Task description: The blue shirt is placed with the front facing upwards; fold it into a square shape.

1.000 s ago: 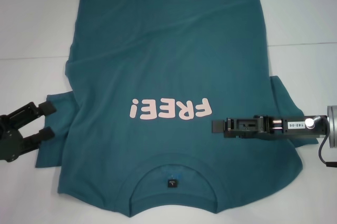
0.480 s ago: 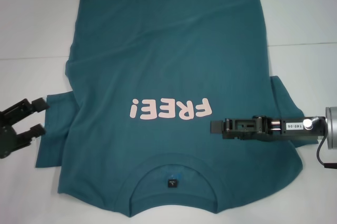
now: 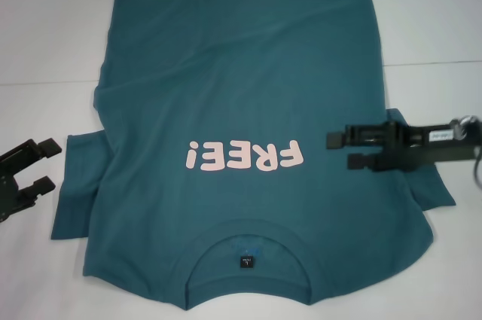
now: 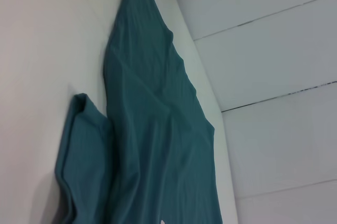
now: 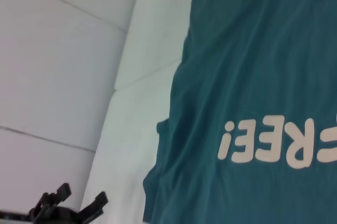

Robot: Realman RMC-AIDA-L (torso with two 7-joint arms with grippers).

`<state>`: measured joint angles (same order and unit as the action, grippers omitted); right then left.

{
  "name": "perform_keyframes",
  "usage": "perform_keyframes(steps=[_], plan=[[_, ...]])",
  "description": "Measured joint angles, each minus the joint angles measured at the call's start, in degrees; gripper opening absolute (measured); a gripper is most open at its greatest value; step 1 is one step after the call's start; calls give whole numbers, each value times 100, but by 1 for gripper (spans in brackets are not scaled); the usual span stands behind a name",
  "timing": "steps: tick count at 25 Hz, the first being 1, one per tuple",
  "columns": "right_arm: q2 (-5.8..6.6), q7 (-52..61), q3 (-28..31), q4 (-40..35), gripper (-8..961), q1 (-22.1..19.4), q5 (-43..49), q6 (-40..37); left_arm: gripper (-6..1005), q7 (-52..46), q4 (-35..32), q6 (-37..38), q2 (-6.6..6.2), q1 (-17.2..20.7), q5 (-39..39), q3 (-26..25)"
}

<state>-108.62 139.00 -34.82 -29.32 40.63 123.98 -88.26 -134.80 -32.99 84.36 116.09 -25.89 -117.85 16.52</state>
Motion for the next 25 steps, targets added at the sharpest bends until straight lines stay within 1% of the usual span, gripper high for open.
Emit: perform_keyframes(steps=[1,3,4,7,9,11,12,13,14,20,22,25], plan=[[0,0,0,0,919,0,0,0,904,-1,9,13,0,-6,-1,1],[193,106,-3,186,919,149,1,-164,904,-2,34,7,-2,-15,-5,34],[232,152,-4,199,919,192,0,-231,904,-3,45,-12,-10,-20,-7,74],[241,260,16,111,919,232,-17,-397,904,-4,56,-145,-49,-50,-11,246],[235,297,26,125,918,259,-23,-433,904,-21,61,-360,-72,-88,-26,369],[218,319,18,166,918,288,-24,-462,904,-83,65,-652,-79,-129,-43,495],[167,351,-8,185,918,340,-16,-542,904,-118,65,-807,-79,-151,-47,565],[167,351,-8,185,918,340,-16,-542,904,-140,65,-908,-77,-169,-50,618],[139,363,-27,188,918,367,-6,-580,904,-160,65,-982,-75,-182,-53,669],[-80,417,-378,194,918,553,12,-668,904,-314,66,-1377,-84,-306,-75,999],[-118,442,-434,196,918,580,12,-644,903,-314,66,-1377,-84,-306,-75,999],[-134,453,-449,197,917,585,12,-604,903,-353,83,-1642,-68,-362,-82,1045]])
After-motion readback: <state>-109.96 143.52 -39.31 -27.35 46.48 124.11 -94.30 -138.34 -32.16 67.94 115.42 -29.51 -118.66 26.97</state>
